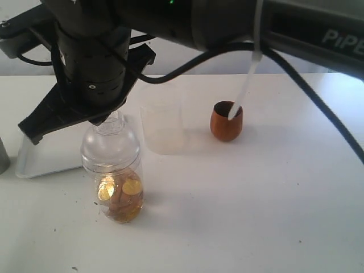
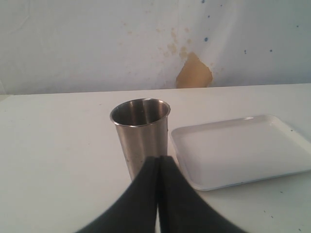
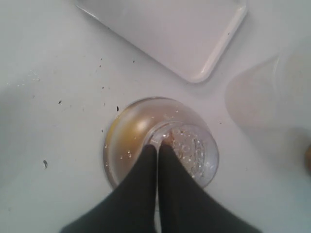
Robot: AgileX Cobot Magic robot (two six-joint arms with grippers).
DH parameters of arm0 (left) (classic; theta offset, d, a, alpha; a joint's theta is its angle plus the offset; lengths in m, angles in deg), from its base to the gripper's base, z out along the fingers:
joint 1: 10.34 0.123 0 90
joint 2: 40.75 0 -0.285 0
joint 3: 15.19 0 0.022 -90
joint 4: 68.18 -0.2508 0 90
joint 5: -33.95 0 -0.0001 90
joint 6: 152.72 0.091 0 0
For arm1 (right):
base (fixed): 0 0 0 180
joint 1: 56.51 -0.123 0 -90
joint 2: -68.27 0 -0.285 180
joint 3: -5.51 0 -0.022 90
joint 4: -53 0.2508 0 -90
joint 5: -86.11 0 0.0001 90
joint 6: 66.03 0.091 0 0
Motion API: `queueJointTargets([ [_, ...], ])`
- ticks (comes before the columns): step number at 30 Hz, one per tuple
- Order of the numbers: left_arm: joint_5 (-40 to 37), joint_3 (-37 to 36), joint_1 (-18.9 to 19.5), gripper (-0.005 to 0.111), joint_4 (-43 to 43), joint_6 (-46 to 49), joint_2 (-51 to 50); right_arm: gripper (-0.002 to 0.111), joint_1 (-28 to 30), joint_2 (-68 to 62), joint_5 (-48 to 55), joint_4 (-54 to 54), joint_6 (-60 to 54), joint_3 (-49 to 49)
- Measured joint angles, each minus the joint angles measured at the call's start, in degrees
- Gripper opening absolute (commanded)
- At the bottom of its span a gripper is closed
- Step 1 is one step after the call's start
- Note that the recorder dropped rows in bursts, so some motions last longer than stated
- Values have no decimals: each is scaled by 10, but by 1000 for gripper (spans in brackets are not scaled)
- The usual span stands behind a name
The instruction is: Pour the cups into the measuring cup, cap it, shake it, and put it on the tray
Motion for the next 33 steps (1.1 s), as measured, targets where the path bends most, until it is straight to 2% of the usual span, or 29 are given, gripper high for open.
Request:
queueJointTargets([
  [18,0,0,0,0,0,0,0,0,-1,-5,4,0,5,-4],
  [24,0,0,0,0,0,0,0,0,-1,21,-44,-32,40,3],
  [33,0,0,0,0,0,0,0,0,-1,-6,-10,-51,51,3],
])
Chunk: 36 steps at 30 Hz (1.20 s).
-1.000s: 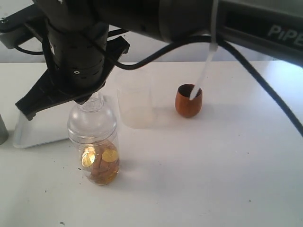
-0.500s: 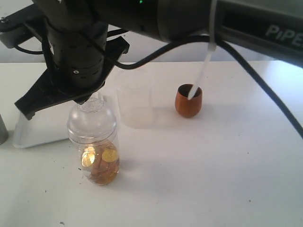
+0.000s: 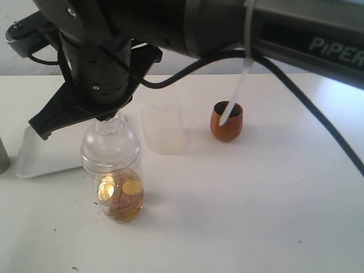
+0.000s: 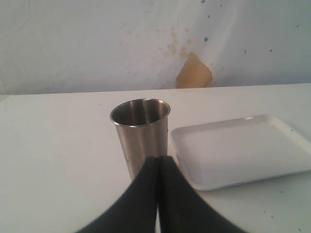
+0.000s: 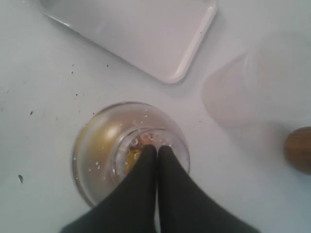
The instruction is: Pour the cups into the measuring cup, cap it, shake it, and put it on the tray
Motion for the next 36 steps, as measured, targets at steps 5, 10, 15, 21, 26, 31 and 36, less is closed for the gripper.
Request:
queueJointTargets([
  [5,0,0,0,0,0,0,0,0,0,-9,3,9,0,0],
  [10,0,0,0,0,0,0,0,0,0,-13,11,11,-3,0],
  [15,0,0,0,0,0,0,0,0,0,-13,16,17,-6,-1],
  [21,0,0,0,0,0,0,0,0,0,-24,18,24,-6,-2],
  [26,0,0,0,0,0,0,0,0,0,-31,13,22,-6,-3],
  [31,0,0,0,0,0,0,0,0,0,-31,13,22,-6,-3],
  [36,0,0,0,0,0,0,0,0,0,-30,13,24,-17,-3],
])
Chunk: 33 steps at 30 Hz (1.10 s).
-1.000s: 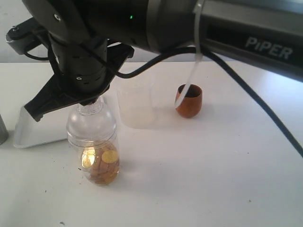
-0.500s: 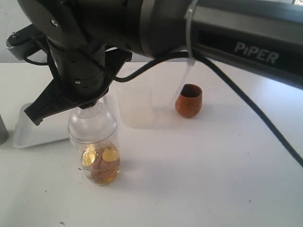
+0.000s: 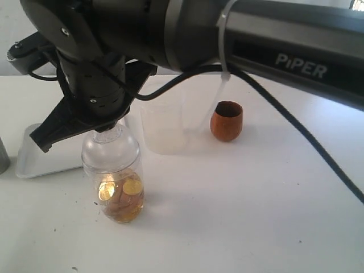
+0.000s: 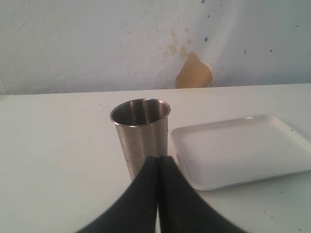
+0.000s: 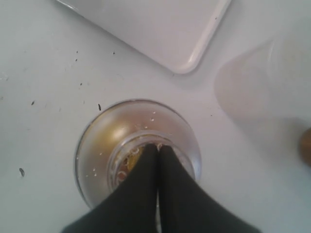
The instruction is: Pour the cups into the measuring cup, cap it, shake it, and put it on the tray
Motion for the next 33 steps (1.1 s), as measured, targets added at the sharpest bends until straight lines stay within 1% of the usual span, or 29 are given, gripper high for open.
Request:
queueJointTargets([
  [9,0,0,0,0,0,0,0,0,0,5,-5,5,-10,0],
  [19,0,0,0,0,0,0,0,0,0,25,-5,12,-10,-28],
  [21,0,0,0,0,0,0,0,4,0,37,-7,4,-10,-37],
  [23,0,0,0,0,0,0,0,20,0,54,-10,1,-12,-44],
  [24,0,0,0,0,0,0,0,39,0,60,-12,-1,-13,-44],
  [25,0,0,0,0,0,0,0,50,0,68,-13,-1,-14,-44],
  [26,0,0,0,0,0,0,0,71,0,73,-13,-1,-15,-44],
  [27,0,0,0,0,0,0,0,84,0,80,-13,-1,-15,-44],
  [29,0,0,0,0,0,0,0,92,0,87,-13,-1,-15,-44],
  [33,0,0,0,0,0,0,0,91,0,99,-16,5,-15,-44],
])
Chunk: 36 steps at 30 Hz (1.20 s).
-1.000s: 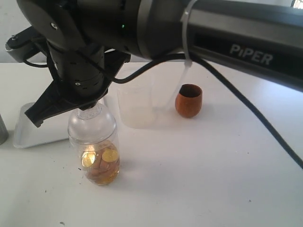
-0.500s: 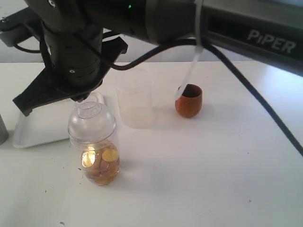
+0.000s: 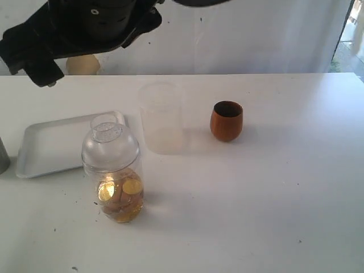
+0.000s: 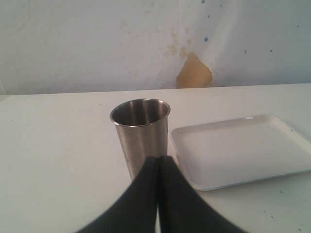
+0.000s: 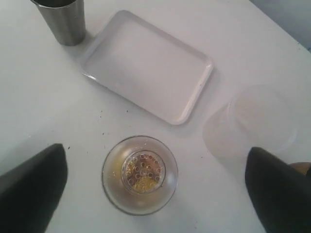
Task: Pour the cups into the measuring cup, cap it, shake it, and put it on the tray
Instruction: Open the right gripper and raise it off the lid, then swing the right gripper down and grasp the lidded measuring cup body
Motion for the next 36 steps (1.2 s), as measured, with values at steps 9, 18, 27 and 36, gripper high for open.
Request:
queueJointTargets([
  [9,0,0,0,0,0,0,0,91,-14,58,-121,10,-9,97],
  [18,0,0,0,0,0,0,0,91,-39,187,-463,-40,51,393],
  [27,0,0,0,0,0,0,0,91,4,252,-641,-97,136,599],
  [36,0,0,0,0,0,0,0,91,69,254,-862,39,32,766],
])
